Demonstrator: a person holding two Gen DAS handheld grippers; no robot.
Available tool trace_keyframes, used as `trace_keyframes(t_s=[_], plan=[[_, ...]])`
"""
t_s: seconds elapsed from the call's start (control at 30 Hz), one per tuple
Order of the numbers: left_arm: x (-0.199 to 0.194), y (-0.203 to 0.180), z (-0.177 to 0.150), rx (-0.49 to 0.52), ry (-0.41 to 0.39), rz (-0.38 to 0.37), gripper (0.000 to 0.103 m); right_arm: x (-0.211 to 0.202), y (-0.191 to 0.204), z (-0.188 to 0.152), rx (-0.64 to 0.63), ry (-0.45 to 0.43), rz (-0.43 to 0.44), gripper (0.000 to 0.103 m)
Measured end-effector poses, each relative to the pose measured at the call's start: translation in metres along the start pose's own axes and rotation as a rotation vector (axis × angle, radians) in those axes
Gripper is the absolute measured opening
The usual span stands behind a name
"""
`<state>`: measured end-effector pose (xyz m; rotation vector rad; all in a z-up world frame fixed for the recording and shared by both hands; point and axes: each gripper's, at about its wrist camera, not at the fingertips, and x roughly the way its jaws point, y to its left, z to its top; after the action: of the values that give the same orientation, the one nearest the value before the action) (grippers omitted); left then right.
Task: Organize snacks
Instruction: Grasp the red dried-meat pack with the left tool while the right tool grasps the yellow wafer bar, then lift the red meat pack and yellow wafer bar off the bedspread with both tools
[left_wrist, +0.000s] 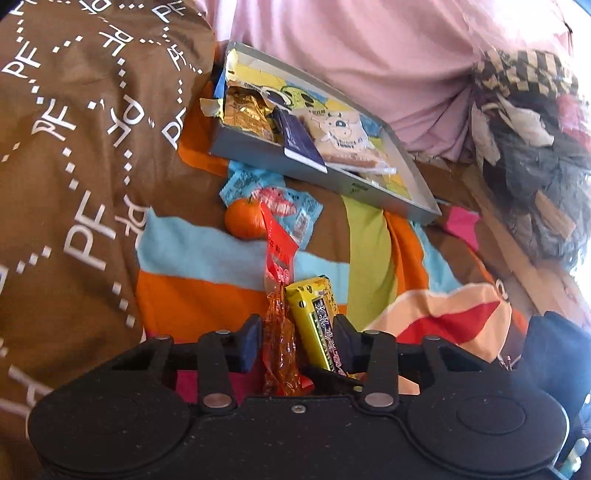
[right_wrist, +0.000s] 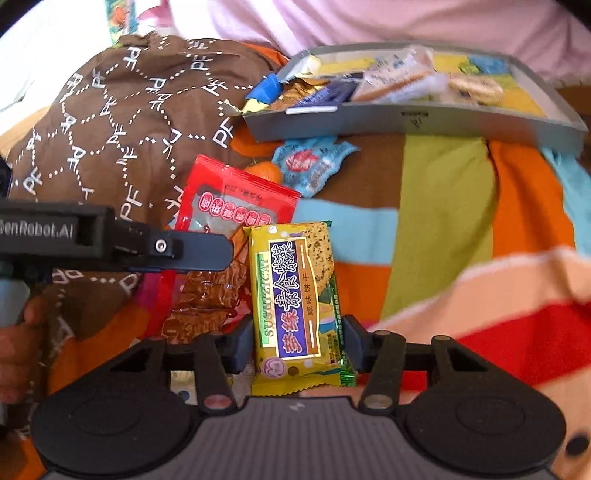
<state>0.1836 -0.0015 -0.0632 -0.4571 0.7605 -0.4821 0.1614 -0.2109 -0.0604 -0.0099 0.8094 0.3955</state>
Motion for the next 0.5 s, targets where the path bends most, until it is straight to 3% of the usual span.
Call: trace_keyframes(t_s=[0.17,0.27,0.4,0.5], plan=[[-0.012,-0.014,-0.010,0.065,0.014,0.032,0.025,-0.016,-0.013,-0.010,0.162,0.011,0.043,0.054],[-0.018,-0.025,-0.014,0.106,0.000,0.024,0.024,-0.028,-0.019,-0.016,0.225,-0.003,0.050,0.054],[-0.018,-0.036,-0.019,0.158,-0.005,0.016,0.024,-0.044,-0.017,-0.027,0.203,-0.024,-0.010,0.054],[-0.010,-0.035,-0.021,0.139,0.019,0.015,0.024,-0.053,-0.013,-0.036,0.164,-0.032,-0.069,0.054]])
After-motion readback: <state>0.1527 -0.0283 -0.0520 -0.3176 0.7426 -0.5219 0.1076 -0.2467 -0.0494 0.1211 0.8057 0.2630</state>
